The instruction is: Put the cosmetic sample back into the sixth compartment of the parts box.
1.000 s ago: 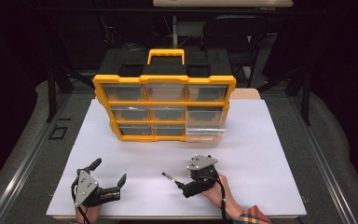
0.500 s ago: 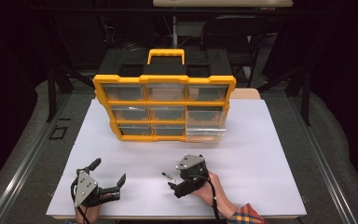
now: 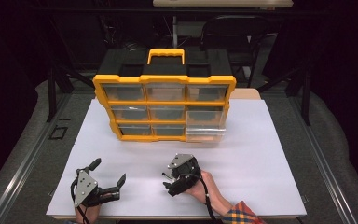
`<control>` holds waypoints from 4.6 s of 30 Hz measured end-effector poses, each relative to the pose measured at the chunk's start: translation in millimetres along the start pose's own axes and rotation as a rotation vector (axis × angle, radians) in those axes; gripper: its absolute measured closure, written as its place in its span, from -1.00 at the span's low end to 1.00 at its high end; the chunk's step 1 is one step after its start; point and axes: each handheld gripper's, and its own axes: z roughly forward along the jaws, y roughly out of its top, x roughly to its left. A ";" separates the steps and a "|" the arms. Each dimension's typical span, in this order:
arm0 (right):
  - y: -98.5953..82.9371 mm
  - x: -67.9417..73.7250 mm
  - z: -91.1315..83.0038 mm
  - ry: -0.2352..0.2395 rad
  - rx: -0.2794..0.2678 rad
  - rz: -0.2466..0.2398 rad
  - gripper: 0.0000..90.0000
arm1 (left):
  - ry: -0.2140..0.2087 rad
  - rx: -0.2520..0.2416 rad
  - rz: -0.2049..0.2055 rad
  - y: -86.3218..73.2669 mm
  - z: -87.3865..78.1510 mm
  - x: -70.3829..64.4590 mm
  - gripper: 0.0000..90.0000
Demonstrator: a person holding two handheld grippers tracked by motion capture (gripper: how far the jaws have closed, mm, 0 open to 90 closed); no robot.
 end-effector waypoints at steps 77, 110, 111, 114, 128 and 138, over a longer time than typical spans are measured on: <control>26.6 -18.4 -15.2 0.071 0.273 0.009 0.80 | 0.003 0.006 0.003 0.1 -0.5 1.2 -1.00; 8.3 -38.9 -46.1 0.034 0.278 0.029 0.80 | -0.004 0.007 0.000 0.1 -0.1 0.3 -1.00; 7.7 -39.9 -47.4 0.032 0.279 0.027 0.80 | -0.004 0.008 0.000 0.1 0.0 0.3 -1.00; 5.6 -42.1 -50.4 0.027 0.278 0.029 0.80 | -0.004 0.007 0.004 0.4 -0.9 0.0 -1.00; -2.1 -54.7 -62.5 0.009 0.270 0.042 0.80 | -0.005 0.008 0.005 0.4 0.5 0.6 -1.00; -12.1 -58.8 -73.5 -0.016 0.272 0.046 0.80 | -0.006 0.010 0.008 0.5 0.6 -0.2 -1.00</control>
